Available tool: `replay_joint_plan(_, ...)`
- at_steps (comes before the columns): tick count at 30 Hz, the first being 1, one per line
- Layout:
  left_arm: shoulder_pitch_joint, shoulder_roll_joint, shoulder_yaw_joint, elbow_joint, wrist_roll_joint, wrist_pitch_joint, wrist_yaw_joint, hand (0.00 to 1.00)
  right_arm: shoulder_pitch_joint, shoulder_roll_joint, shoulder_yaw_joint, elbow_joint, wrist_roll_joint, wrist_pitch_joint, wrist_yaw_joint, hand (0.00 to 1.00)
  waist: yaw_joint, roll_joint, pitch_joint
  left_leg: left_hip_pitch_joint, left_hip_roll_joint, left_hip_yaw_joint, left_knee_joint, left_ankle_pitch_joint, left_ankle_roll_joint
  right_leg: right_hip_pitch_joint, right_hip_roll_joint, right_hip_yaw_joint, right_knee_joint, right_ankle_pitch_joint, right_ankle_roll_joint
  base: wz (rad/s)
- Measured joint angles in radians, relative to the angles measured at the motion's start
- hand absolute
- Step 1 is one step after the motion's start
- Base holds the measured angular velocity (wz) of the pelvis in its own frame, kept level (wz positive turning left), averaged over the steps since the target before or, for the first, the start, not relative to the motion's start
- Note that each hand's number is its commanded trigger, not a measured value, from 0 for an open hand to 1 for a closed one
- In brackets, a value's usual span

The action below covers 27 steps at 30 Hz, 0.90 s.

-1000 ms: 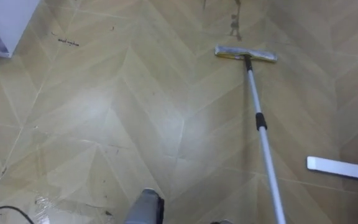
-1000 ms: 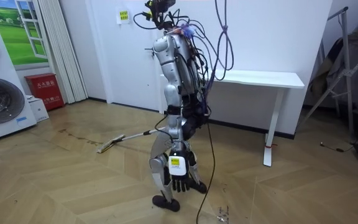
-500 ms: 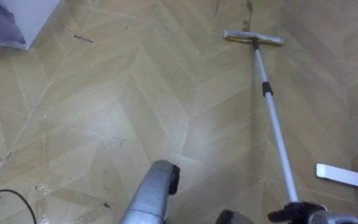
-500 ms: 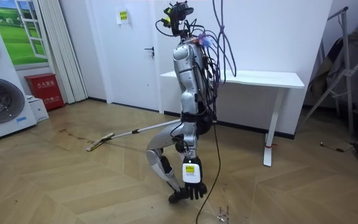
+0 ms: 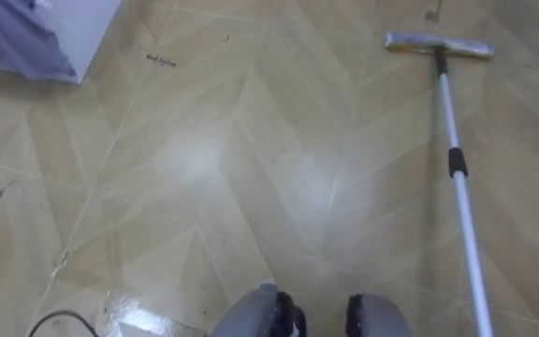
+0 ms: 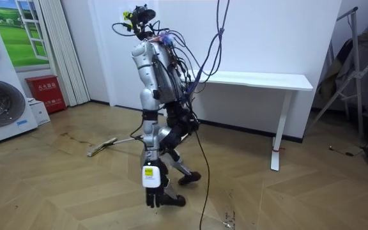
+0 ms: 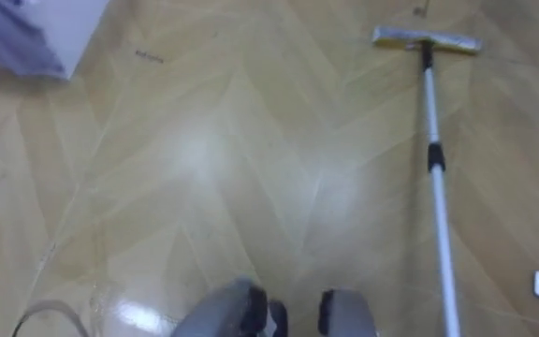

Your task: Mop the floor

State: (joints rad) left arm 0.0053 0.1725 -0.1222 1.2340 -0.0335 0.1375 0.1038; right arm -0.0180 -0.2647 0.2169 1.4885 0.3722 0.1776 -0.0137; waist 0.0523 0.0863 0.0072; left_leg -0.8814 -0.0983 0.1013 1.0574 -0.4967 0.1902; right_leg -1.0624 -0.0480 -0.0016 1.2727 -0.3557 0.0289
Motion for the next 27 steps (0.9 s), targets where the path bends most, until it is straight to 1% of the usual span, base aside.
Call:
replay_joint_plan(1,0.005,-0.012,0.0,0.0,-0.001,0.003,0.0,0.0,0.009,0.013,-0.006,0.0,0.0,0.002,0.0,1.0,0.0,-0.002,0.001,0.024,0.0,0.0,-0.015,-0.012,-0.005,-0.001,0.003,-0.004,-0.14,0.003,-0.004,-0.12)
replay_joint_plan(2,0.013,-0.018,-0.001,0.0,-0.003,0.006,0.0,0.0,0.01,0.015,-0.007,0.0,0.0,0.009,0.0,1.0,0.001,-0.003,0.0007,0.038,0.0,-0.001,-0.018,-0.021,-0.009,0.002,0.003,-0.009,-0.193,0.009,-0.013,-0.15)
replay_joint_plan(3,0.031,-0.025,0.0,-0.002,-0.004,0.014,0.0,0.0,0.008,0.017,-0.007,0.0,-0.002,0.026,0.0,1.0,0.004,-0.01,0.0024,0.068,0.0,-0.001,-0.016,-0.047,-0.017,0.008,-0.001,-0.02,-0.262,0.023,-0.035,-0.14)
replay_joint_plan(4,0.051,-0.029,0.001,-0.005,-0.004,0.025,0.001,0.0,-0.002,0.015,-0.007,-0.003,-0.008,0.042,-0.001,1.0,0.01,-0.02,0.0049,0.098,0.001,-0.004,-0.006,-0.076,-0.027,0.029,-0.004,-0.034,-0.271,0.041,-0.052,-0.11)
replay_joint_plan(5,0.058,-0.03,0.0,-0.006,-0.005,0.03,0.001,0.0,-0.007,0.014,-0.01,-0.005,-0.01,0.05,-0.005,1.0,0.013,-0.022,0.0059,0.113,0.001,-0.009,0.0,-0.088,-0.034,0.042,-0.007,-0.044,-0.263,0.035,-0.06,0.0)
replay_joint_plan(6,0.073,-0.028,0.001,-0.016,-0.006,0.043,0.002,0.0,-0.031,0.009,-0.013,-0.005,-0.013,0.066,-0.008,1.0,0.02,-0.03,0.0079,0.126,0.005,-0.027,0.028,-0.102,-0.058,0.064,-0.014,-0.068,-0.246,0.014,-0.075,-0.09)
replay_joint_plan(7,0.078,-0.021,-0.004,-0.023,-0.021,0.048,0.005,0.0,-0.075,0.001,-0.012,0.001,-0.015,0.08,-0.011,1.0,0.04,-0.036,0.0049,0.103,0.023,-0.027,0.114,-0.075,-0.112,0.076,0.001,-0.069,-0.223,-0.016,-0.087,-0.12)
replay_joint_plan(8,0.078,-0.016,-0.011,-0.026,-0.034,0.049,0.011,0.0,-0.103,-0.005,-0.009,0.004,-0.015,0.088,-0.012,1.0,0.049,-0.047,0.0088,0.078,0.032,-0.027,0.183,-0.032,-0.155,0.08,0.009,-0.065,-0.209,-0.028,-0.091,-0.33)
replay_joint_plan(9,0.081,-0.011,-0.029,-0.035,-0.056,0.05,0.027,0.0,-0.162,-0.019,-0.002,0.005,-0.016,0.1,-0.017,1.0,0.082,-0.077,0.018,0.023,0.049,-0.019,0.312,0.086,-0.191,0.089,0.028,-0.043,-0.183,-0.041,-0.097,-0.44)
replay_joint_plan(10,0.087,-0.006,-0.059,-0.036,-0.091,0.05,0.039,0.0,-0.236,-0.034,0.005,0.002,-0.017,0.106,-0.018,1.0,0.107,-0.105,0.0234,-0.037,0.052,-0.023,0.416,0.23,-0.206,0.096,0.045,-0.028,-0.159,-0.061,-0.106,-0.5)
replay_joint_plan(11,0.089,-0.004,-0.068,-0.037,-0.102,0.05,0.041,0.0,-0.271,-0.042,0.009,-0.007,-0.017,0.106,-0.017,1.0,0.118,-0.124,0.0295,-0.066,0.053,-0.025,0.454,0.283,-0.204,0.099,0.053,-0.02,-0.151,-0.069,-0.109,-0.42)
replay_joint_plan(12,0.086,0.001,-0.082,-0.038,-0.118,0.049,0.041,0.0,-0.337,-0.06,0.024,-0.027,-0.004,0.098,-0.011,1.0,0.131,-0.13,0.0278,-0.125,0.06,-0.038,0.468,0.294,-0.201,0.106,0.065,-0.019,-0.14,-0.081,-0.113,-0.29)
replay_joint_plan(13,0.082,0.005,-0.087,-0.038,-0.115,0.044,0.039,0.0,-0.38,-0.07,0.035,-0.042,0.013,0.075,-0.004,1.0,0.149,-0.14,0.0349,-0.171,0.077,-0.049,0.422,0.268,-0.201,0.12,0.078,-0.02,-0.135,-0.092,-0.121,-0.21)
replay_joint_plan(14,0.083,0.007,-0.084,-0.038,-0.113,0.04,0.038,0.0,-0.4,-0.071,0.035,-0.051,0.019,0.063,-0.001,1.0,0.155,-0.144,0.0363,-0.183,0.084,-0.054,0.37,0.25,-0.2,0.13,0.081,-0.021,-0.136,-0.097,-0.127,-0.09)
replay_joint_plan(15,0.087,0.007,-0.084,-0.037,-0.112,0.035,0.033,0.0,-0.437,-0.072,0.033,-0.056,0.03,0.049,0.013,1.0,0.162,-0.145,0.0366,-0.177,0.088,-0.065,0.213,0.227,-0.197,0.162,0.086,-0.022,-0.147,-0.112,-0.12,0.0)
replay_joint_plan(16,0.088,0.007,-0.086,-0.037,-0.111,0.032,0.023,0.0,-0.448,-0.072,0.035,-0.064,0.051,0.04,0.021,1.0,0.171,-0.142,0.036,-0.151,0.088,-0.083,0.035,0.228,-0.198,0.197,0.086,-0.024,-0.159,-0.132,-0.111,0.0)
replay_joint_plan(17,0.089,0.008,-0.085,-0.036,-0.112,0.032,0.017,0.0,-0.448,-0.071,0.035,-0.067,0.055,0.038,0.027,1.0,0.174,-0.139,0.0348,-0.136,0.088,-0.088,-0.032,0.23,-0.19,0.212,0.085,-0.024,-0.164,-0.143,-0.107,0.11)
replay_joint_plan(18,0.087,0.013,-0.084,-0.035,-0.113,0.031,0.007,0.0,-0.432,-0.072,0.034,-0.069,0.066,0.038,0.039,1.0,0.169,-0.137,0.0333,-0.121,0.084,-0.07,-0.043,0.221,-0.143,0.244,0.065,-0.028,-0.167,-0.171,-0.089,0.29)
replay_joint_plan(19,0.074,0.016,-0.082,-0.039,-0.113,0.029,-0.003,0.0,-0.401,-0.085,0.036,-0.067,0.089,0.038,0.046,1.0,0.166,-0.13,0.0303,-0.108,0.083,-0.047,-0.041,0.197,-0.106,0.266,0.047,-0.031,-0.175,-0.186,-0.066,0.37)
replay_joint_plan(20,0.065,0.016,-0.079,-0.039,-0.112,0.026,-0.005,0.0,-0.384,-0.093,0.036,-0.066,0.098,0.038,0.05,1.0,0.166,-0.125,0.0305,-0.103,0.08,-0.038,-0.038,0.186,-0.091,0.274,0.041,-0.028,-0.178,-0.192,-0.064,0.39)
replay_joint_plan(21,0.047,0.015,-0.077,-0.038,-0.109,0.023,-0.007,0.0,-0.344,-0.105,0.035,-0.049,0.1,0.029,0.055,1.0,0.162,-0.116,0.0281,-0.095,0.061,-0.033,-0.033,0.161,-0.071,0.277,0.025,-0.022,-0.156,-0.193,-0.055,0.39)
replay_joint_plan(22,0.03,0.011,-0.062,-0.036,-0.102,0.022,-0.007,0.0,-0.291,-0.121,0.036,-0.031,0.096,0.023,0.059,1.0,0.153,-0.099,0.0265,-0.078,0.032,-0.031,-0.027,0.142,-0.046,0.273,0.013,-0.004,-0.102,-0.172,-0.03,0.4)
replay_joint_plan(23,0.026,0.008,-0.053,-0.036,-0.103,0.019,-0.007,0.0,-0.265,-0.129,0.037,-0.015,0.093,0.023,0.06,1.0,0.149,-0.088,0.0242,-0.069,0.021,-0.031,-0.022,0.127,-0.036,0.264,0.014,0.01,-0.069,-0.151,-0.01,0.38)
replay_joint_plan(24,0.025,0.004,-0.04,-0.04,-0.102,0.011,-0.006,0.0,-0.208,-0.137,0.046,0.016,0.087,0.025,0.048,1.0,0.139,-0.06,0.0119,-0.052,0.002,-0.033,-0.01,0.099,-0.019,0.244,0.018,0.033,-0.002,-0.099,0.008,0.24)
replay_joint_plan(25,0.027,0.002,-0.039,-0.044,-0.102,0.008,-0.006,0.0,-0.147,-0.132,0.047,0.02,0.075,0.03,0.023,1.0,0.129,-0.033,-0.0013,-0.038,-0.01,-0.04,-0.009,0.077,-0.004,0.224,0.02,0.044,0.043,-0.047,0.019,0.18)
replay_joint_plan(26,0.027,0.002,-0.038,-0.047,-0.102,0.008,-0.004,0.0,-0.122,-0.131,0.049,0.019,0.073,0.031,0.013,1.0,0.121,-0.024,-0.0034,-0.032,-0.021,-0.045,-0.013,0.07,-0.001,0.21,0.021,0.05,0.06,-0.034,0.023,0.08)
replay_joint_plan(27,0.027,0.002,-0.037,-0.063,-0.087,0.01,0.002,0.0,-0.078,-0.11,0.048,0.018,0.075,0.03,-0.008,1.0,0.106,-0.006,-0.0034,-0.021,-0.025,-0.048,-0.02,0.058,0.01,0.177,0.031,0.054,0.074,-0.035,0.021,0.0)
